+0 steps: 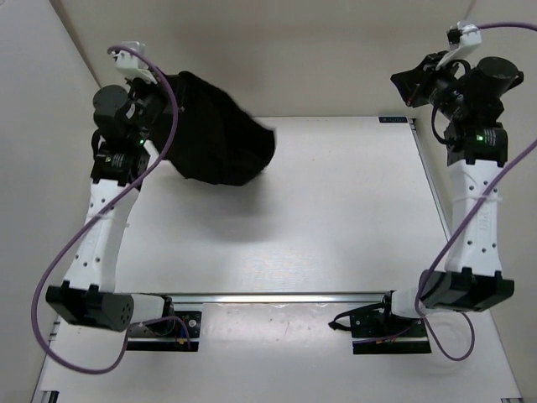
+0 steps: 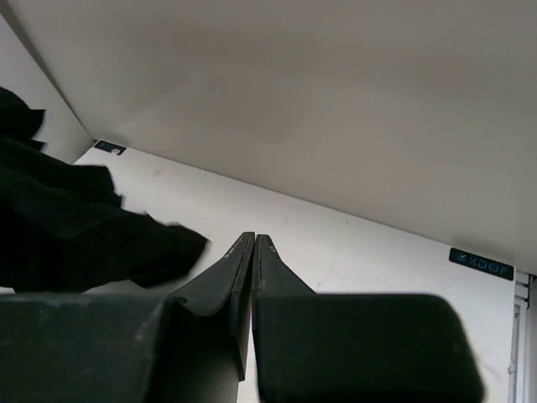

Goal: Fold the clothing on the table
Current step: Flatten the skirt out

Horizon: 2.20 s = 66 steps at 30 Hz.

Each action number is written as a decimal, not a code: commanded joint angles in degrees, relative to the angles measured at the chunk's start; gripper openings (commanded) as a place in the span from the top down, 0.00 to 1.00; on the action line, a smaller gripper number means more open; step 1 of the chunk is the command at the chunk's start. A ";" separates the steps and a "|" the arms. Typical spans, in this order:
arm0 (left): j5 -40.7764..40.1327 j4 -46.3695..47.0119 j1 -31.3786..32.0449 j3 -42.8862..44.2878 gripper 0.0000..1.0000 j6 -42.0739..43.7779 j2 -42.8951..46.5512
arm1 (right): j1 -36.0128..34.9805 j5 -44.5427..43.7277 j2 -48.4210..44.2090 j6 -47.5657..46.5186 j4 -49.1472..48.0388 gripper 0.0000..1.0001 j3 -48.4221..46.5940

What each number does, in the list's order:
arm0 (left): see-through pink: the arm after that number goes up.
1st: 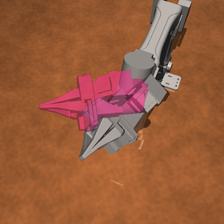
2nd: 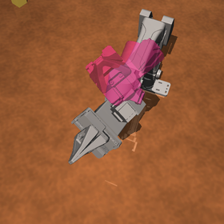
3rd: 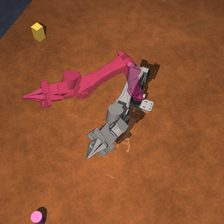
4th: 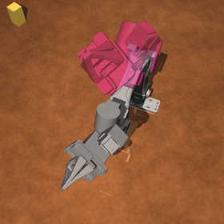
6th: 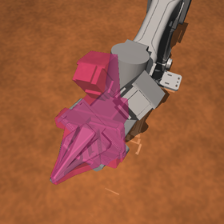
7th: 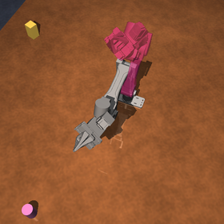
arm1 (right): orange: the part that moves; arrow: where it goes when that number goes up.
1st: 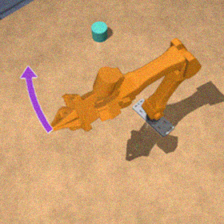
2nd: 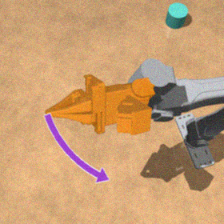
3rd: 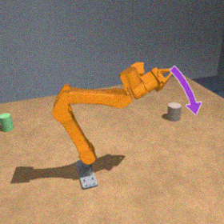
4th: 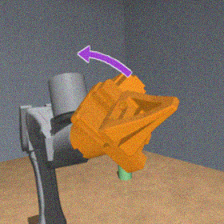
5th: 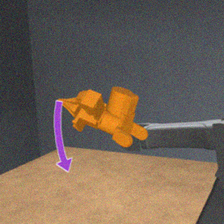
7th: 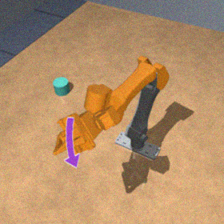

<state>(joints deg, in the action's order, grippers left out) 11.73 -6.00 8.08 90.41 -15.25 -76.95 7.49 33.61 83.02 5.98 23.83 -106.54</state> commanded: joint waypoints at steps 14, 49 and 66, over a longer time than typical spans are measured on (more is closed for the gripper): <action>-7.94 -7.79 13.26 -0.07 1.00 7.15 4.00 | -21.52 -2.22 -8.66 4.74 -7.48 0.58 30.22; -3.11 -11.32 14.51 4.87 1.00 4.00 5.84 | -29.11 -1.10 -2.26 9.04 -51.34 0.11 54.69; -1.70 -8.94 13.54 1.09 1.00 3.29 6.54 | -24.80 -4.34 -14.28 11.16 -40.71 0.12 59.79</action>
<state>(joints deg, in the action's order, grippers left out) 8.86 -18.41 21.80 91.81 -11.55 -73.01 -19.11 30.79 73.30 17.04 -16.49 -46.68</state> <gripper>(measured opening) 0.093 0.882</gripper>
